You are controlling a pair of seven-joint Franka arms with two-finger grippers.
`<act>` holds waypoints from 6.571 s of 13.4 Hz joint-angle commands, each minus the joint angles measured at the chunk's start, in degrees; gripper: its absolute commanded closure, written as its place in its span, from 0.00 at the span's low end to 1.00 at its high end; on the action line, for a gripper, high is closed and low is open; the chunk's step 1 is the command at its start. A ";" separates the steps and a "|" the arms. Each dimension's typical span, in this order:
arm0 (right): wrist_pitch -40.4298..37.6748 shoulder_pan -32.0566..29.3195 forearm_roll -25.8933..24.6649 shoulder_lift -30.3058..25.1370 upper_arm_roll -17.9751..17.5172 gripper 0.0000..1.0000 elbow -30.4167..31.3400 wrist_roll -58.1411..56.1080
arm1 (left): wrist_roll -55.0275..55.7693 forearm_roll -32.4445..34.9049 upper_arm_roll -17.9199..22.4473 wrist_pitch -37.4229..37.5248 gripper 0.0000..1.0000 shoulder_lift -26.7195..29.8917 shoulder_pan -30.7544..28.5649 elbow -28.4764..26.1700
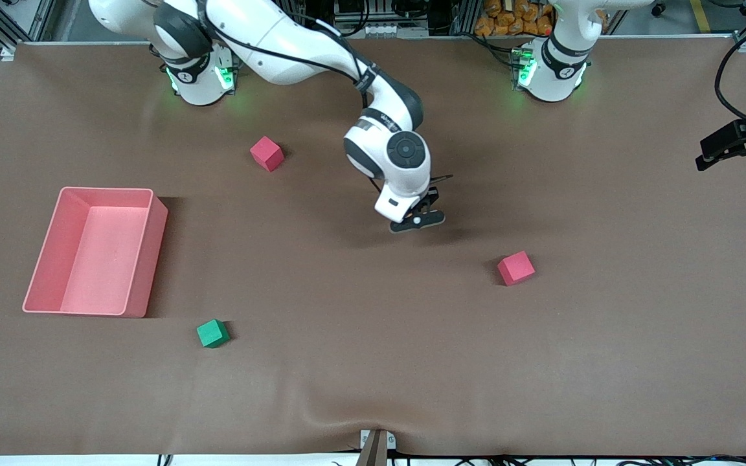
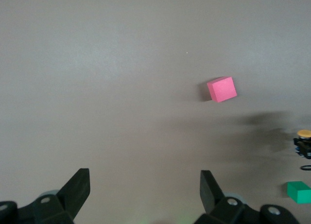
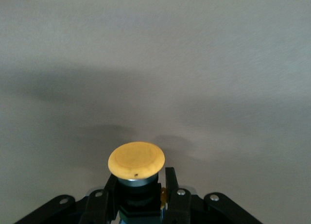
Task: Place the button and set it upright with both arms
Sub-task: 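Carry the button with the right gripper to the table middle, then set the button down and open the right gripper while the left gripper approaches, then withdraw the right gripper while the left gripper reaches the button, then close the left gripper on the button body and lift it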
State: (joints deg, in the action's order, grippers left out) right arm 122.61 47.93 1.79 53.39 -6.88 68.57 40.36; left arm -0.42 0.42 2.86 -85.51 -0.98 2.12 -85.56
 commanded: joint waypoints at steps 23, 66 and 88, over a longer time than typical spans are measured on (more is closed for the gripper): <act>-19.06 -20.04 -0.39 -16.28 1.25 0.00 -2.23 -5.18 | 8.49 -4.38 -2.77 1.74 0.00 -11.04 8.24 3.02; -36.30 -46.53 -1.35 -51.28 8.11 0.00 16.42 -41.68 | 45.68 -15.80 -2.42 -29.45 0.00 -43.23 37.43 -1.01; -36.30 -46.79 -1.44 -51.28 8.11 0.00 16.42 -41.68 | 48.06 -15.80 -2.42 -30.16 0.39 -42.52 38.05 -3.74</act>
State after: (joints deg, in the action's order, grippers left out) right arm 86.77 1.63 1.09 1.40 1.66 86.47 -2.17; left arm 46.48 -15.22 0.03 -114.64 -45.16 39.61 -87.57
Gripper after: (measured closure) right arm 0.000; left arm 0.326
